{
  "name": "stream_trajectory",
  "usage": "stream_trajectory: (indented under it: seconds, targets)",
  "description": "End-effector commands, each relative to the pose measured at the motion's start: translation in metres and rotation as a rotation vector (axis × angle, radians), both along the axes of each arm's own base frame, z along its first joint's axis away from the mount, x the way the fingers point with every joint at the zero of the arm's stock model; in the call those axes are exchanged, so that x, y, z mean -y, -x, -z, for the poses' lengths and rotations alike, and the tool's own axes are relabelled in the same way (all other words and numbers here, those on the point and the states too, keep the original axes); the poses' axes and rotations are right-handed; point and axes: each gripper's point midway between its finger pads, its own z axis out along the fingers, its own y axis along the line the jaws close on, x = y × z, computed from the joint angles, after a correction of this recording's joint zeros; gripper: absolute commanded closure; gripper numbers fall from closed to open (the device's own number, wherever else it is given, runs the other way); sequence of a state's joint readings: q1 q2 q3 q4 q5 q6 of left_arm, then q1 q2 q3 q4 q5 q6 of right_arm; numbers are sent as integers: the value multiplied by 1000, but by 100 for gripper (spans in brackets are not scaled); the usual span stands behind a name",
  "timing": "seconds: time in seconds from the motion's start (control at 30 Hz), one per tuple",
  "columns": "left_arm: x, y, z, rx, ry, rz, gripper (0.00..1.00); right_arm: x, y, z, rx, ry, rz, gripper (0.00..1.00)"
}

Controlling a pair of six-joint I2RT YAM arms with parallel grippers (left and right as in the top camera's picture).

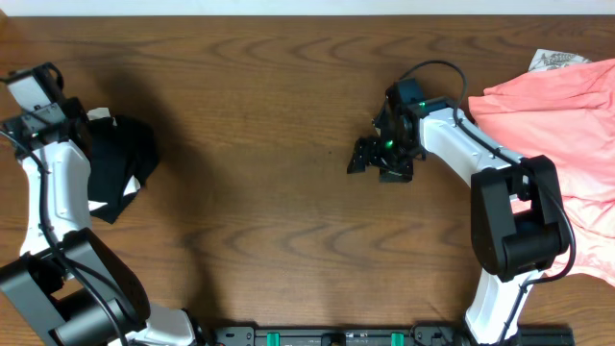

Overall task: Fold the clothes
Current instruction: 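Press the black bundle down onto the white pile with the left gripper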

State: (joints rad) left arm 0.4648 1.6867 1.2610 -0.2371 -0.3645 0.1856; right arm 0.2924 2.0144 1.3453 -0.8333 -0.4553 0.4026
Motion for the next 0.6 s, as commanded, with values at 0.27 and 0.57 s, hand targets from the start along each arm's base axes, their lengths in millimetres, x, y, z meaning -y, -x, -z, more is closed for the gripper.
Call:
stream_trajectory:
  seconds: [0.27,0.57]
  targets:
    - [-33,33,64,-206,27,-109,22,-3,0,-10,32,-17,-28,20]
    - [-29,25,119,-223,175,-45,21,-3,1,-10,28,-16,-28,20]
